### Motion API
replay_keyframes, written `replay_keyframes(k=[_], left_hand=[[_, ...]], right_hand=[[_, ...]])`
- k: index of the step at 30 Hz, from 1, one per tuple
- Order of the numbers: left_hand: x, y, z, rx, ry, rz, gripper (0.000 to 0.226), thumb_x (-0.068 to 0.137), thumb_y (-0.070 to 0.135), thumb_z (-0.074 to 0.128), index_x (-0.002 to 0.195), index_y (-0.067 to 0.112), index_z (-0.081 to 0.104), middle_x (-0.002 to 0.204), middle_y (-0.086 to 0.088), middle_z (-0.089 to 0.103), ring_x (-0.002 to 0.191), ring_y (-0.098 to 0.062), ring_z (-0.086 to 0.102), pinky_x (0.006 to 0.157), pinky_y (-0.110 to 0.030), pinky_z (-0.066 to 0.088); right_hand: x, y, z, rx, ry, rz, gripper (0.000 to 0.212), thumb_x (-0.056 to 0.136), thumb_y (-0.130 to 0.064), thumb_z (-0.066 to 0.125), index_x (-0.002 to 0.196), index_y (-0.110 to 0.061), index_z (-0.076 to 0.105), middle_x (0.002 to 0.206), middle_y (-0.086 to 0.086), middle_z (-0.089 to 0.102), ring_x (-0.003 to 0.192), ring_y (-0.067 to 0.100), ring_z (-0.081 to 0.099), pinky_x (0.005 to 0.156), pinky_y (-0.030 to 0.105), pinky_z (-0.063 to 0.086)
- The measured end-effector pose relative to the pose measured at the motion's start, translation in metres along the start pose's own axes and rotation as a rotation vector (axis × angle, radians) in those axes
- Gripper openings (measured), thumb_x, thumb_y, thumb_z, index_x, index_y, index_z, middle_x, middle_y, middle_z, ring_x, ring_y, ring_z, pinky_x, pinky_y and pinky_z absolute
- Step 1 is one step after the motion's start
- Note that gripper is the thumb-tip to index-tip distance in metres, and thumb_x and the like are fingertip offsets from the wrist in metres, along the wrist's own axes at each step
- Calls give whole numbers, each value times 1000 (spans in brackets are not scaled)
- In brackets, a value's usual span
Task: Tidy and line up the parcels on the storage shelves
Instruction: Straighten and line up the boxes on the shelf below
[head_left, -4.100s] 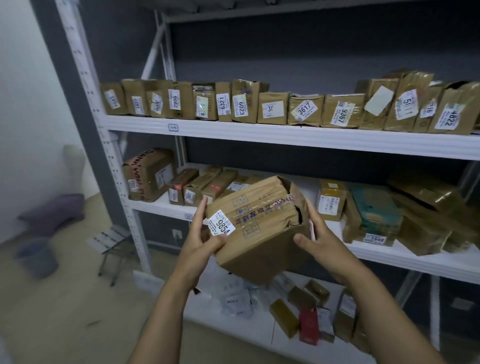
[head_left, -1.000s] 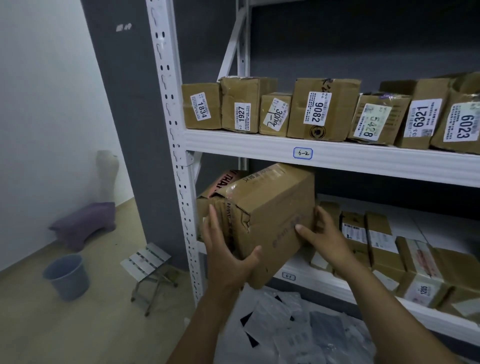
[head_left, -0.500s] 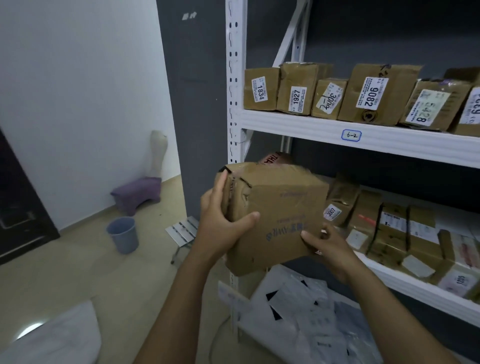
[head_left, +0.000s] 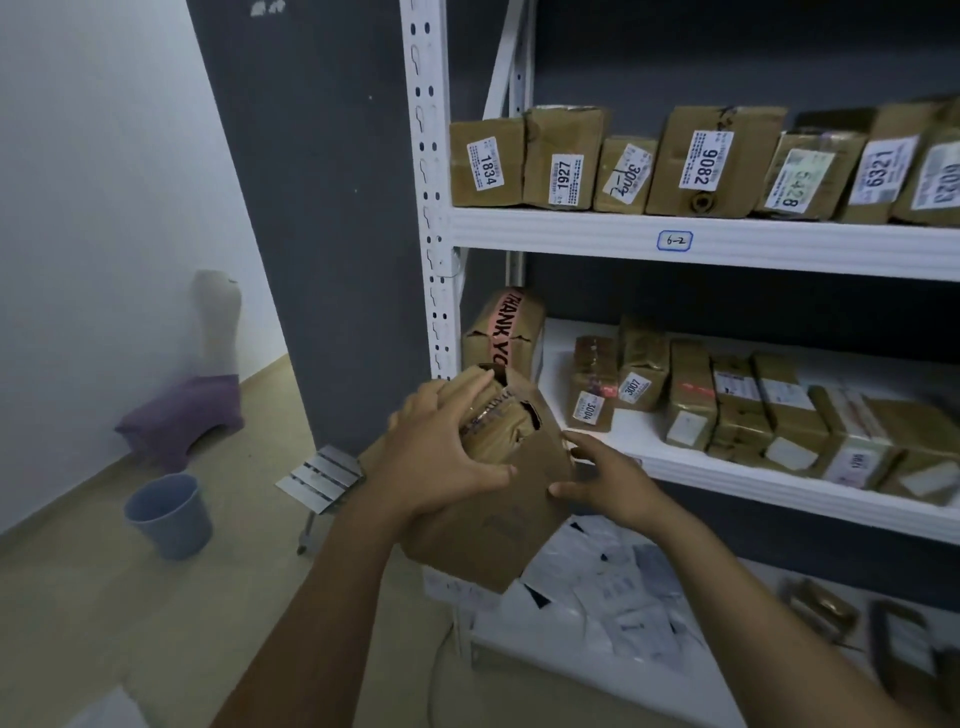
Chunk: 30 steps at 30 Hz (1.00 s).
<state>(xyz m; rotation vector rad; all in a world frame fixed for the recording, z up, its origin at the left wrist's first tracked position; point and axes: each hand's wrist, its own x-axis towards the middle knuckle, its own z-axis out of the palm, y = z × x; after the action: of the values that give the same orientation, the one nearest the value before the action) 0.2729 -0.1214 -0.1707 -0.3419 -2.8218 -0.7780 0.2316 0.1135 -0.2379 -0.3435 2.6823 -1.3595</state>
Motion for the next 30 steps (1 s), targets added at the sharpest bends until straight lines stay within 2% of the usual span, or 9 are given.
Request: replay_keyframes(k=[4,7,12,18,22,25,27,30], left_hand=[[34,-8,26,77,-116,81,104,58,67,66,144,56,7,151,4,20,138,-21,21,112,-43,17],[61,-9,44,103,-211,145,106,59,65,69,144,57,5,154,8,15,141,-21,16,114,-45,17],[111,-10,68,103,-403,174,109,60,63,72,145,54,6,155,5,13,141,-24,17,113,-51,25],[156,-17,91,56,-453,152,109,64,58,76,146,54,4,152,8,12,140,-24,17,112,-48,27],[174,-23,100,55,-498,150,108,64,61,75,147,52,6,152,7,14,140,-24,15,114,-51,23],[182,-29,104,59,-544,152,107,65,60,76,147,51,7,154,9,13,140,-20,15,115,-47,22],[186,-32,106,66,-570,166,106,65,60,75,147,52,8,154,9,13,140,-19,15,114,-46,22],[193,-36,108,60,-590,177,105,65,60,75,145,56,7,154,8,13,140,-20,15,114,-44,22]], right_hand=[[11,10,-15,-280,125,61,66,87,-21,69,146,-23,39,151,3,40,133,24,42,105,37,39],[28,20,-36,-397,236,45,55,90,-19,62,143,-23,44,147,6,45,132,26,43,106,35,37],[76,36,-68,-552,298,27,46,95,-34,56,139,-25,47,140,10,51,125,30,48,97,39,45],[149,58,-81,-590,270,90,51,93,-54,49,139,-34,44,146,11,39,123,34,49,93,45,49],[189,63,-76,-592,192,85,58,93,-59,45,145,-36,33,153,10,27,126,36,46,97,48,47],[202,67,-71,-629,171,121,63,91,-61,47,147,-36,31,157,8,16,129,38,42,97,46,46],[205,69,-67,-653,188,148,66,90,-57,53,148,-34,30,158,9,14,127,37,44,91,42,47],[207,71,-65,-702,233,184,65,90,-41,55,149,-31,27,155,13,17,109,36,55,78,38,49]])
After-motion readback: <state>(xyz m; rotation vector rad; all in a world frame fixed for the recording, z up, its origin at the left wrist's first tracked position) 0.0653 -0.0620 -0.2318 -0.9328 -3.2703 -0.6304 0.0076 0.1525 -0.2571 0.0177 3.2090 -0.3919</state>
